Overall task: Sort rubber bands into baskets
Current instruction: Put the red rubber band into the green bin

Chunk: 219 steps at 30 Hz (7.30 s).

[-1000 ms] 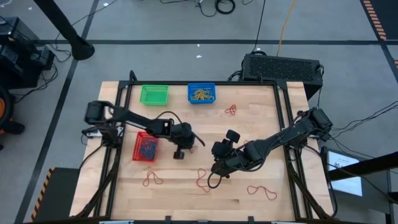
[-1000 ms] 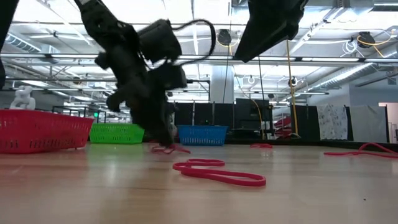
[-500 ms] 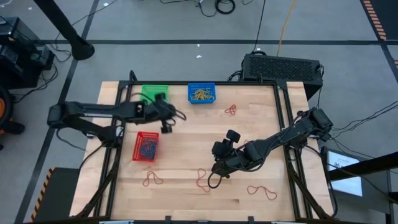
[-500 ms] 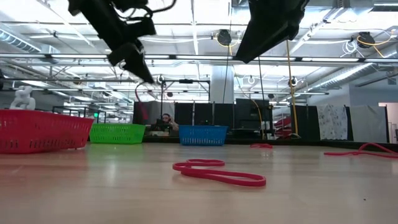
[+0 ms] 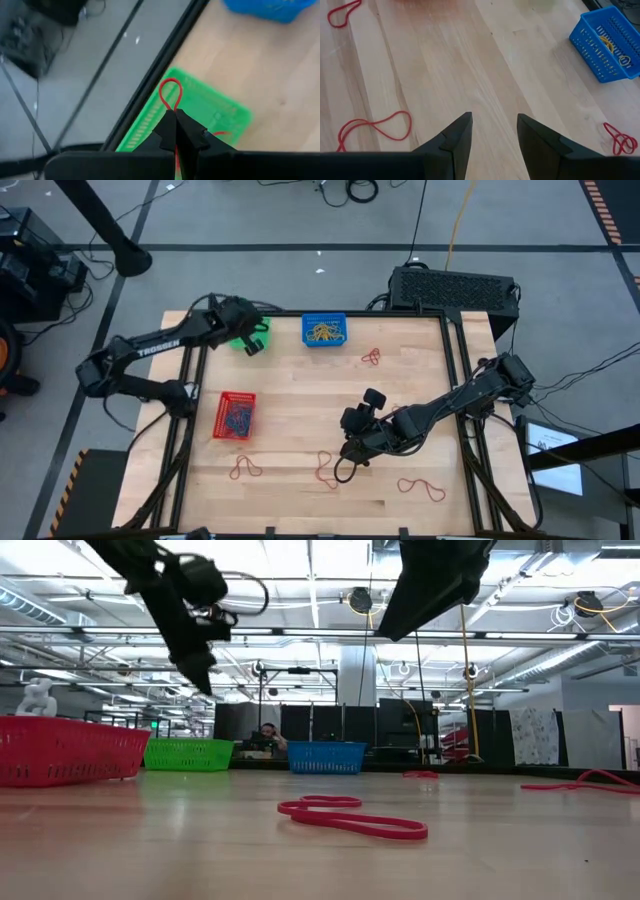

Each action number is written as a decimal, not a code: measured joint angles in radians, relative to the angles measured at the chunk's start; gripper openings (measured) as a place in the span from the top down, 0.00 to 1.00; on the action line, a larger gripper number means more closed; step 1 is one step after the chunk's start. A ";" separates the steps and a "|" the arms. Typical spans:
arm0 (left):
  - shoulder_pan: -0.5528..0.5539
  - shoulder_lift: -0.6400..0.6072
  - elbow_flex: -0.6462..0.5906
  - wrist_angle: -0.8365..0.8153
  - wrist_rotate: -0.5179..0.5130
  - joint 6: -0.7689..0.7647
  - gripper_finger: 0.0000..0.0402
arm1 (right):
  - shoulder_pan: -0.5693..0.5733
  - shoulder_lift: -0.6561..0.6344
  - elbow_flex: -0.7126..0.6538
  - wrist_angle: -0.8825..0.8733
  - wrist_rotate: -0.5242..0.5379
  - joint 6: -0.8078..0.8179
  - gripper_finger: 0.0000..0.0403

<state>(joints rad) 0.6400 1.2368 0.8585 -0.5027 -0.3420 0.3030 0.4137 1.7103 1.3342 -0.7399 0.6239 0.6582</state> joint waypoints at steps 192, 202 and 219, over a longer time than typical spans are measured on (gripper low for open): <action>-0.524 -0.017 -0.129 0.479 -0.038 0.045 1.00 | -0.196 -0.242 -0.392 0.595 -0.347 -0.257 0.69; -0.219 -0.052 -0.130 0.300 -0.144 0.051 1.00 | -0.196 -0.242 -0.391 0.578 -0.333 -0.258 0.69; 0.119 -0.048 -0.130 0.316 -0.143 0.050 1.00 | -0.196 -0.242 -0.391 0.545 -0.337 -0.251 0.69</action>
<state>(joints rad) 0.7587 1.1889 0.7280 -0.1866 -0.4854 0.3534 0.2180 1.4685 0.9432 -0.1953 0.2869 0.4067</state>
